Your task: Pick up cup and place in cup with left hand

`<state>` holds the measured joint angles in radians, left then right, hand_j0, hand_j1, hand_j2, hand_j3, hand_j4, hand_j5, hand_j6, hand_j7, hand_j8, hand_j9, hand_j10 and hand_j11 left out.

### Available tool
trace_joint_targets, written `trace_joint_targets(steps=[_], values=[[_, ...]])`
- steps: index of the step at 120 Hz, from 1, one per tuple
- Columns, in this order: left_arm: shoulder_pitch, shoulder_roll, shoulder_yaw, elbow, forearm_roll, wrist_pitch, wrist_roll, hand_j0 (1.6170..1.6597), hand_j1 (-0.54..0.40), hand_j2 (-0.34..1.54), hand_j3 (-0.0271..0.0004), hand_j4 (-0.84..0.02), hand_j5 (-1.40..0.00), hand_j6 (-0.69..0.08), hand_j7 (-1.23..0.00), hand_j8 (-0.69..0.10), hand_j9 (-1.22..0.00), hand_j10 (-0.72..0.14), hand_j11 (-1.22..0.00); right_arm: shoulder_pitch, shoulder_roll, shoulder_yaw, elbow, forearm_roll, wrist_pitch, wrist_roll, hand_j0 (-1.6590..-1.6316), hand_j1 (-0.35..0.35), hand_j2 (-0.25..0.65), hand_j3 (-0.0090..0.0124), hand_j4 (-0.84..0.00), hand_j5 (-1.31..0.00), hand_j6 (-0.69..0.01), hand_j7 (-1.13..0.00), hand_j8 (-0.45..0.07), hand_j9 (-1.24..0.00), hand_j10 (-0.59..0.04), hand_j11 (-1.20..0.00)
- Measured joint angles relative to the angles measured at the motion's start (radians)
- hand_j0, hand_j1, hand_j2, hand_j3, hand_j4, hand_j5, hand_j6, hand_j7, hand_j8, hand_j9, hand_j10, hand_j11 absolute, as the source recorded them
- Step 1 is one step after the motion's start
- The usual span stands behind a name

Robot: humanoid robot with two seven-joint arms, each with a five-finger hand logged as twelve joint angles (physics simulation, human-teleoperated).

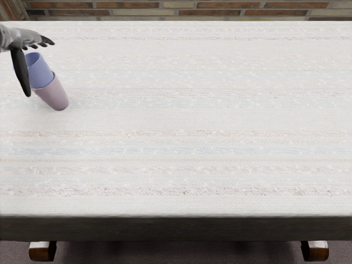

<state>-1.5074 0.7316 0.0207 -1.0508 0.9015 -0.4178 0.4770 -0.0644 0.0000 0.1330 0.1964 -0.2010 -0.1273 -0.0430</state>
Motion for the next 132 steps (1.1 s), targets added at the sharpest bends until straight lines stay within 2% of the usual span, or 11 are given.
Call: trace_joint_targets(steps=[17,48,58,78,107,132], values=[[0.000,0.047,-0.014,-0.053,-0.039,-0.007,0.018,1.6580,0.338,0.00,0.0000,-0.016,-0.02,-0.015,-0.02,-0.014,-0.02,-0.015,-0.02,0.000,0.000,0.000,0.000,0.000,0.000,0.000,-1.6581,-0.318,-0.005,0.0000,-0.026,-0.03,-0.026,-0.03,-0.026,-0.03,-0.026,-0.03],[-0.002,0.092,-0.072,-0.107,-0.051,-0.007,0.025,1.6580,0.347,0.00,0.0000,-0.008,-0.01,-0.009,0.00,-0.009,0.00,-0.008,0.00,0.000,0.000,0.000,0.000,0.000,0.000,0.000,-1.6581,-0.318,-0.005,0.0000,-0.026,-0.03,-0.026,-0.03,-0.026,-0.03,-0.026,-0.03],[-0.002,0.094,-0.081,-0.113,-0.081,-0.033,0.028,1.6580,0.348,0.00,0.0000,-0.007,0.00,-0.008,0.00,-0.008,0.00,-0.007,0.00,0.000,0.000,0.000,0.000,0.000,0.000,0.000,-1.6581,-0.318,-0.005,0.0000,-0.026,-0.03,-0.026,-0.03,-0.026,-0.03,-0.026,-0.03],[-0.003,0.095,-0.095,-0.116,-0.115,-0.057,0.048,1.6580,0.349,0.00,0.0000,-0.006,0.00,-0.008,0.00,-0.007,0.00,-0.005,0.00,0.000,0.000,0.000,0.000,0.000,0.000,0.000,-1.6581,-0.318,-0.005,0.0000,-0.026,-0.03,-0.026,-0.03,-0.026,-0.03,-0.026,-0.03],[-0.003,0.095,-0.106,-0.113,-0.135,-0.058,0.103,1.6580,0.349,0.00,0.0000,-0.006,0.00,-0.007,0.00,-0.007,0.00,-0.005,0.00,0.000,0.000,0.000,0.000,0.000,0.000,0.000,-1.6581,-0.318,-0.005,0.0000,-0.026,-0.03,-0.026,-0.03,-0.026,-0.03,-0.026,-0.03],[-0.003,0.095,-0.108,-0.112,-0.143,-0.059,0.116,1.6580,0.349,0.00,0.0000,-0.006,0.00,-0.007,0.00,-0.006,0.00,-0.005,0.00,0.000,0.000,0.000,0.000,0.000,0.000,0.000,-1.6581,-0.318,-0.005,0.0000,-0.026,-0.03,-0.026,-0.03,-0.026,-0.03,-0.026,-0.03]])
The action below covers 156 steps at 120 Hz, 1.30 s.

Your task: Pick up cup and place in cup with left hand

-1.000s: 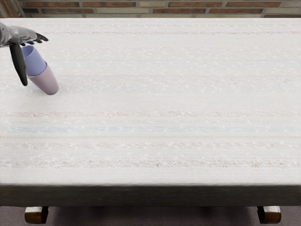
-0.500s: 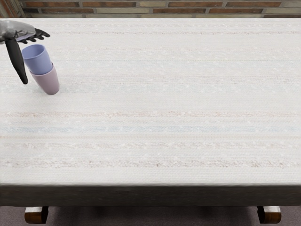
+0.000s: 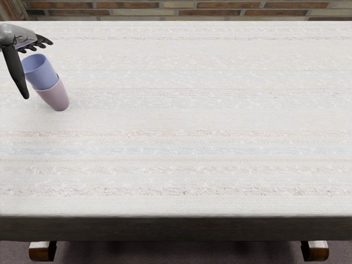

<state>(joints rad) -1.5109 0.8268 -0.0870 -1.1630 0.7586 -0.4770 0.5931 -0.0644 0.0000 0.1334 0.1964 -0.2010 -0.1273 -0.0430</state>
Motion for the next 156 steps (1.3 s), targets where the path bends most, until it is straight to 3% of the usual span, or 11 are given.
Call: trace_joint_targets(steps=[156], values=[[0.000,0.000,0.000,0.000,-0.001,0.000,0.002,1.6580,0.349,0.00,0.0000,-0.006,0.00,-0.007,0.00,-0.006,0.00,-0.005,0.00,0.000,0.000,0.000,0.000,0.000,0.000,0.000,-1.6581,-0.318,-0.005,0.0000,-0.026,-0.03,-0.026,-0.03,-0.026,-0.03,-0.026,-0.03]])
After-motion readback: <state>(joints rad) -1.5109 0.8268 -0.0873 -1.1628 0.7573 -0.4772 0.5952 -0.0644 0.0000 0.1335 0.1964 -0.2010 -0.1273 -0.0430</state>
